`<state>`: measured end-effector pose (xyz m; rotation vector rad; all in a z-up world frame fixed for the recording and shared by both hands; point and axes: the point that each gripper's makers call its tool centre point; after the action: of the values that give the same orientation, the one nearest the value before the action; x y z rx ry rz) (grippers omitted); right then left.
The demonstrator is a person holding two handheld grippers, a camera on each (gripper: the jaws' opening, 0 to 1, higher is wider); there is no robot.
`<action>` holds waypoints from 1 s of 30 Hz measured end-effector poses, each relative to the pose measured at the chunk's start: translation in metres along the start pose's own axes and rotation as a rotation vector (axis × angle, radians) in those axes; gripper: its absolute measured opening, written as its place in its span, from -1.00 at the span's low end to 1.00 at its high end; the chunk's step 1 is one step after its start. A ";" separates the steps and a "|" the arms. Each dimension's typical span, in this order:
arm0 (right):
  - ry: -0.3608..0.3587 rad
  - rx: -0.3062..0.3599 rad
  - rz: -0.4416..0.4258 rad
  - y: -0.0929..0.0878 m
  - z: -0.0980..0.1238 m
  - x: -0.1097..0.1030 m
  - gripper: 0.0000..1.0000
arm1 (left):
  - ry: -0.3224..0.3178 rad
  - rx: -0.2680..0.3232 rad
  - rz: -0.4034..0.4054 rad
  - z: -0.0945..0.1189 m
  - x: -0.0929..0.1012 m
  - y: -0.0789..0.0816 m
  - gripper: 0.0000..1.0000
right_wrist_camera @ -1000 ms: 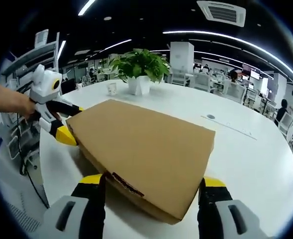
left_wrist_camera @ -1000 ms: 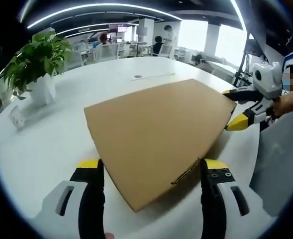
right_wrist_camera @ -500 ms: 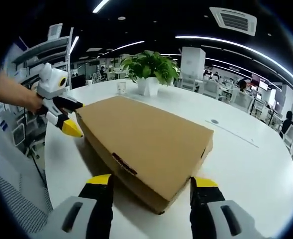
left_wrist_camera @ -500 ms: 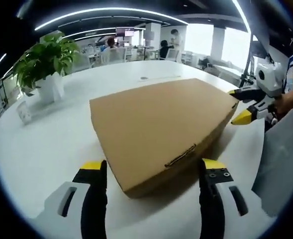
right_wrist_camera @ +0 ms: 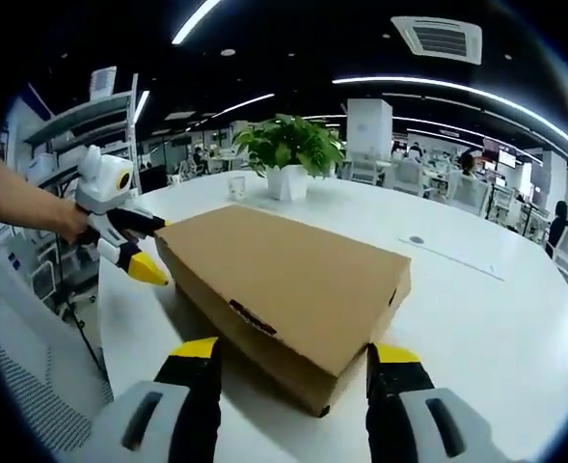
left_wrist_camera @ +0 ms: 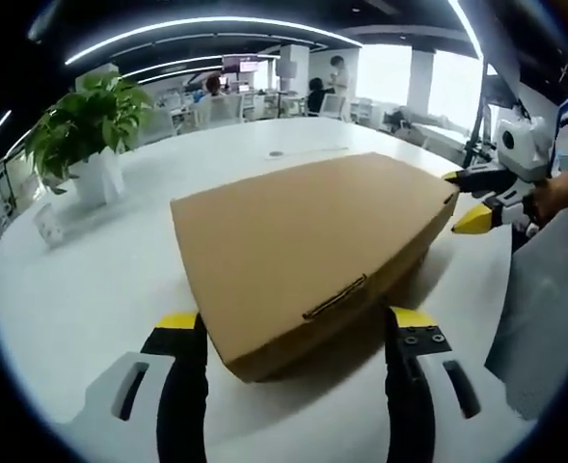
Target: Operate the shoe box by opening the lid, removing the specified soft item, and placing it in the target area until the item is outside and the box remains undamaged.
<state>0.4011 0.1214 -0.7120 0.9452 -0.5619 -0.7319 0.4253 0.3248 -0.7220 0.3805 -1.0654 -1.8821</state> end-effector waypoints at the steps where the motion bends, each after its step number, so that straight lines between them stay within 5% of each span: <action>1: 0.003 0.008 0.011 0.002 0.002 0.000 0.16 | -0.006 -0.004 -0.005 0.002 0.000 0.001 0.50; 10: 0.032 0.025 0.090 0.018 0.012 -0.001 0.22 | -0.044 -0.017 -0.028 0.013 0.004 0.015 0.56; 30: -0.011 0.071 0.172 0.054 0.021 0.023 0.00 | -0.024 0.081 -0.062 0.024 0.000 0.061 0.53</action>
<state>0.4170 0.1137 -0.6527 0.9458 -0.6735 -0.5662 0.4451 0.3242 -0.6593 0.4429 -1.1601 -1.9060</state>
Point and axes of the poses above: the point that each gripper's makers call its tool centre point, and the gripper's own axes: z roughly backward along the fingers, x roughly to its right, y roughly out of its top, and after that the axes turned 9 degrees about z, right-handed
